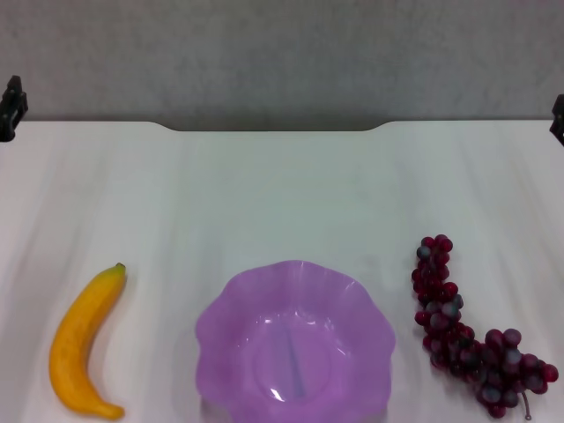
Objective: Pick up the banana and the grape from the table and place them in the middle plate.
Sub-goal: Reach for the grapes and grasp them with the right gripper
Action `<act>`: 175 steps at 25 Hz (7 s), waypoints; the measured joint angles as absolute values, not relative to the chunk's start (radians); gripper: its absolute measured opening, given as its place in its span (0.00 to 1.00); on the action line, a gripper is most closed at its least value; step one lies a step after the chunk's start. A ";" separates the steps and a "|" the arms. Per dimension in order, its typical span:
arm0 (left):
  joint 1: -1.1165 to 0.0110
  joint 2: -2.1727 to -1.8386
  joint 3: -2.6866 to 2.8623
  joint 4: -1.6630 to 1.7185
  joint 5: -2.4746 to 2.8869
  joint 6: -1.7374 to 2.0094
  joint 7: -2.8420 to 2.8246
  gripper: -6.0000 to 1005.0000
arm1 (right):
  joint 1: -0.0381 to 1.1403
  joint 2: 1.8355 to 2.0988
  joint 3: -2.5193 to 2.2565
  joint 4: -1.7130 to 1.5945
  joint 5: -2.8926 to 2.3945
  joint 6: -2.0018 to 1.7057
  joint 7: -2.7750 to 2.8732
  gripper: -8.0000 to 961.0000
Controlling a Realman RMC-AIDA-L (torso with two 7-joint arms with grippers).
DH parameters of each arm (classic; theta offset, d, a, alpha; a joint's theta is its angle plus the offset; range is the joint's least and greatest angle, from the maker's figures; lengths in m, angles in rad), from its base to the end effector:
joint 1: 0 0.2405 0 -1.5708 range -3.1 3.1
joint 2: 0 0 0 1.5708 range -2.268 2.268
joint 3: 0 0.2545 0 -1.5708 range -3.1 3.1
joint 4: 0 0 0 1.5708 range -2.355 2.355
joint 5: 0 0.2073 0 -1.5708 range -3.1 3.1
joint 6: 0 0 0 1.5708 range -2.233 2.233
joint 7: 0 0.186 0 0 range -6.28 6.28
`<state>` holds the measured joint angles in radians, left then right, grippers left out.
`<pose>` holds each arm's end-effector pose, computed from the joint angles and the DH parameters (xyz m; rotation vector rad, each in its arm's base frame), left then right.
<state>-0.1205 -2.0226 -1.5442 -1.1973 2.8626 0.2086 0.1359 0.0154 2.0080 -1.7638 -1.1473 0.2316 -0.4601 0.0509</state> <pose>-0.2784 0.4125 0.0830 -1.5539 -0.5031 -0.4077 0.2752 0.3749 0.0506 -1.5947 0.5152 0.5931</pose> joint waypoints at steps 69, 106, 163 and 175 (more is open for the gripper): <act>-0.338 -2.025 -1.790 -1.596 2.872 -1.037 0.095 0.68 | 0.349 2.003 -1.445 -1.134 0.631 0.758 -0.240 0.77; -0.366 -2.026 -1.788 -1.591 2.872 -1.063 0.097 0.68 | 0.619 2.008 -1.466 -0.688 0.819 0.664 -0.467 0.75; -0.403 -2.025 -1.789 -1.586 2.872 -1.115 0.103 0.68 | 0.773 2.007 -1.512 -0.421 0.985 0.683 -0.629 0.72; -0.406 -2.025 -1.791 -1.583 2.872 -1.115 0.103 0.68 | 0.776 2.006 -1.518 -0.417 0.969 0.680 -0.632 0.71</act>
